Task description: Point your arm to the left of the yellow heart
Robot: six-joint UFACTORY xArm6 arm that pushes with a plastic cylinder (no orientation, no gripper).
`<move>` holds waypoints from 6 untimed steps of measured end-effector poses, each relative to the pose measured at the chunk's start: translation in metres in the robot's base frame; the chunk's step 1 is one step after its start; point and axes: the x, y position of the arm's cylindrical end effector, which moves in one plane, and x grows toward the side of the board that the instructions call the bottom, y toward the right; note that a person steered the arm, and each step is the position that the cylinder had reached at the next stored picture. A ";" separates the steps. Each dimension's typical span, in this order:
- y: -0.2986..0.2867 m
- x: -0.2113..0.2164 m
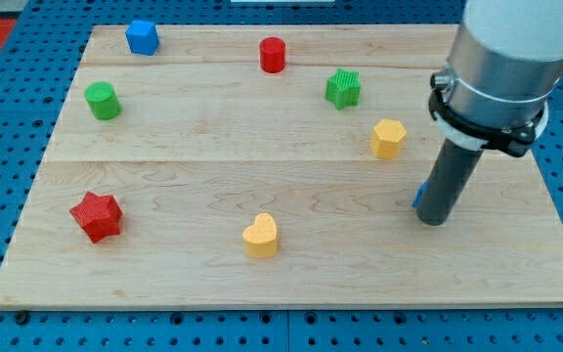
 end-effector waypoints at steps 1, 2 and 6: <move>-0.039 0.024; -0.140 -0.017; -0.227 -0.075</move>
